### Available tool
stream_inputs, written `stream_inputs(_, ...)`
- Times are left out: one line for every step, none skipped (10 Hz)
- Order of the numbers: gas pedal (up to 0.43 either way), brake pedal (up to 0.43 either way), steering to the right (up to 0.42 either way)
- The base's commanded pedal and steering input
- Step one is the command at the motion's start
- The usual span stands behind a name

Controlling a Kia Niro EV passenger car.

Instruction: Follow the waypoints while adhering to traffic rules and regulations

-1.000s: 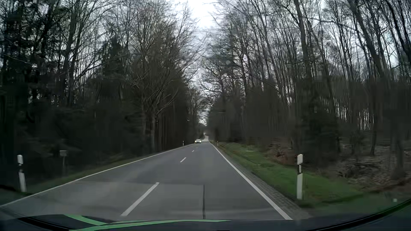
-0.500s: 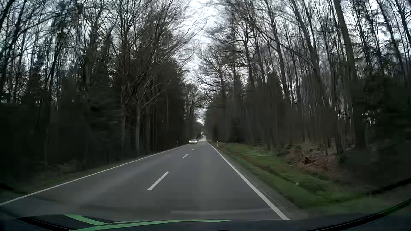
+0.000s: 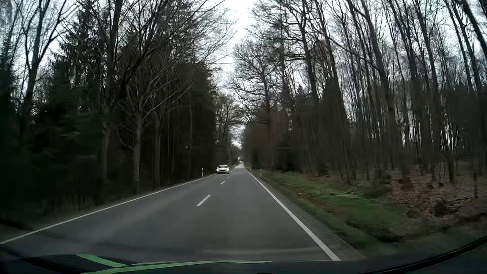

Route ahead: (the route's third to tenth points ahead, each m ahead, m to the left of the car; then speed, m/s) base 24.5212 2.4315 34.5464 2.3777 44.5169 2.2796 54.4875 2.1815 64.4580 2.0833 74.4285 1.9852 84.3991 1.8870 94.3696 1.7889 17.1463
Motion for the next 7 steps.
stream_inputs(0.220,0.000,0.001)
stream_inputs(0.220,0.000,0.001)
stream_inputs(0.220,0.000,0.001)
stream_inputs(0.220,0.000,0.001)
stream_inputs(0.220,0.000,0.001)
stream_inputs(0.220,0.000,0.001)
stream_inputs(0.220,0.000,0.001)
